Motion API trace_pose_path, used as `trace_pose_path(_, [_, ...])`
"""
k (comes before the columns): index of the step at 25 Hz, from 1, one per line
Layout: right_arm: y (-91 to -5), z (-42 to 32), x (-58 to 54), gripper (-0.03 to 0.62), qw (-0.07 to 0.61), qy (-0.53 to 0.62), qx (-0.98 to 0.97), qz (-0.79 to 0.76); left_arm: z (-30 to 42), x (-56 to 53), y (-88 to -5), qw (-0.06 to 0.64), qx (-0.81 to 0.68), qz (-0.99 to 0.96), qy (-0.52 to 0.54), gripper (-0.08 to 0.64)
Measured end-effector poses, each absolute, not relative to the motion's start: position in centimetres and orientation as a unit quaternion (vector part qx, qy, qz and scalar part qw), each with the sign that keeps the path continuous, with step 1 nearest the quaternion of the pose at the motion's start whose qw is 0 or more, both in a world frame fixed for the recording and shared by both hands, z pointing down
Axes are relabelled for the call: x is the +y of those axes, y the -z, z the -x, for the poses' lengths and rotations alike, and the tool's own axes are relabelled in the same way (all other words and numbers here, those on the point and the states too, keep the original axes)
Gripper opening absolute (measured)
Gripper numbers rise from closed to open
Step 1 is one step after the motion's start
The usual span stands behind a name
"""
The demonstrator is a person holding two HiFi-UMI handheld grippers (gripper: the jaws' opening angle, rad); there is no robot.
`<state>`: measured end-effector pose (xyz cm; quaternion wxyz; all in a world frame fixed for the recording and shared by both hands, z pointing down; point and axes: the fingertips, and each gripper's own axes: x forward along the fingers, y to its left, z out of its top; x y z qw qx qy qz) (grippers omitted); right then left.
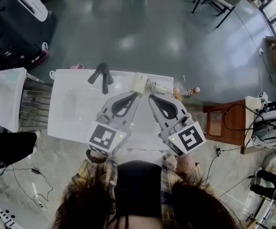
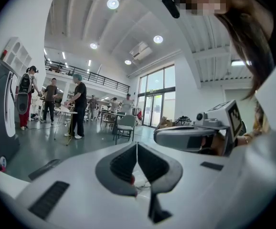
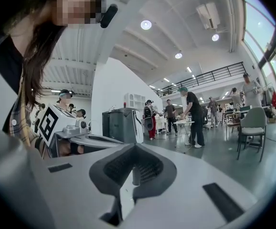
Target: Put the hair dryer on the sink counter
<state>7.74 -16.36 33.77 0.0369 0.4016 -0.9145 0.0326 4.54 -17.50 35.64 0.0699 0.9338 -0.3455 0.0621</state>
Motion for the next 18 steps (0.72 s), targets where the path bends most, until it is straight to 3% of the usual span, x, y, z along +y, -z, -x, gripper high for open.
trace_pose_path(18, [-34.37, -8.25, -16.46, 0.015, 0.046, -0.038, -0.913, -0.403, -4.5, -17.9, -35.89, 0.054, -0.347, -0.934, -0.064, 0.018])
